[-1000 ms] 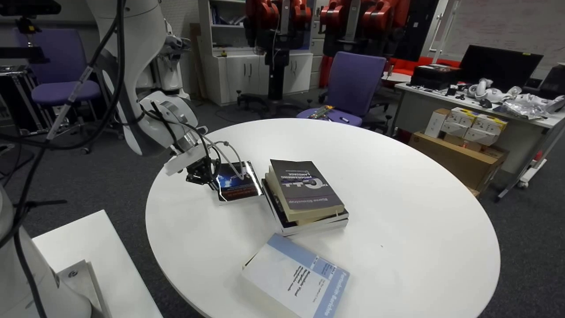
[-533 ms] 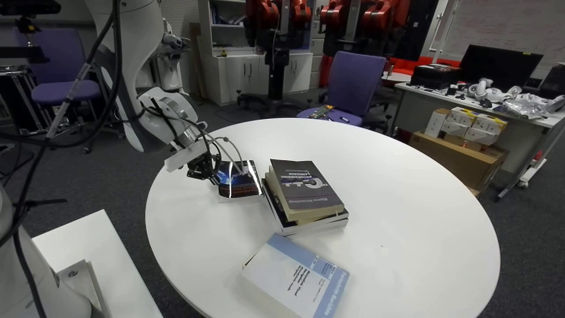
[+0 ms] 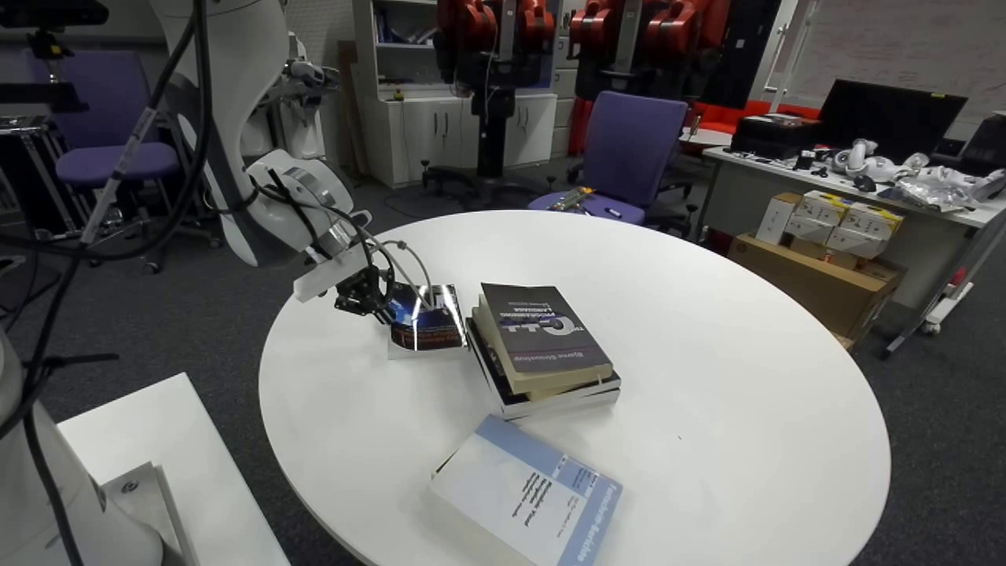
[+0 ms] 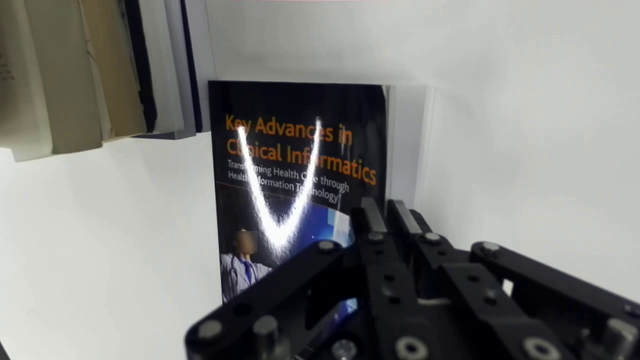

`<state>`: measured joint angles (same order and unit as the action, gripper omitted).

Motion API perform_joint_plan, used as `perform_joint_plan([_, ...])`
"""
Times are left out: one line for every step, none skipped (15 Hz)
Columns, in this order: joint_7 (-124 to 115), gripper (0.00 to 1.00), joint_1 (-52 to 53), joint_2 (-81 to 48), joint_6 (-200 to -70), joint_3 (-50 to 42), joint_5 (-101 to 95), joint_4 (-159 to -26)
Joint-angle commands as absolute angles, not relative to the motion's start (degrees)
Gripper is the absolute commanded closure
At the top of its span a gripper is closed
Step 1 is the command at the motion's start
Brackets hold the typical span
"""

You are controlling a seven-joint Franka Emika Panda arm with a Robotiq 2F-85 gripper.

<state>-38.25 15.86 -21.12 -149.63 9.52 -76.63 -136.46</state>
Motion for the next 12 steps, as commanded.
perform_joint_plan([-40.9, 0.57, 15.5, -19.8, -149.1, 8.2, -78.1, -136.5])
perform_joint_plan([-41.3, 0.49, 15.5, -19.7, -149.0, 7.9, -78.1, -136.6])
perform_joint_plan([-41.7, 0.42, 15.4, -19.6, -149.0, 7.7, -78.1, -136.6])
perform_joint_plan([-42.0, 0.33, 15.5, -19.5, -149.0, 7.4, -78.2, -136.7])
perform_joint_plan([-42.3, 0.27, 15.5, -19.4, -149.0, 7.2, -78.2, -136.8])
perform_joint_plan([-42.5, 0.18, 15.5, -19.3, -148.9, 6.9, -78.2, -136.8])
perform_joint_plan([-42.8, 0.11, 15.6, -19.3, -148.8, 6.7, -78.3, -136.8])
perform_joint_plan([-43.2, 0.05, 15.8, -19.3, -148.6, 6.4, -78.5, -136.7])
perform_joint_plan([-43.6, 0.00, 15.9, -19.2, -148.4, 6.1, -78.6, -136.7])
perform_joint_plan([-45.3, 0.00, 16.2, -19.1, -147.8, 5.7, -79.1, -136.5])
perform_joint_plan([-47.8, 0.00, 16.6, -18.9, -147.1, 5.4, -80.1, -136.4])
perform_joint_plan([-50.0, 0.00, 16.9, -18.7, -146.2, 5.1, -81.3, -136.3])
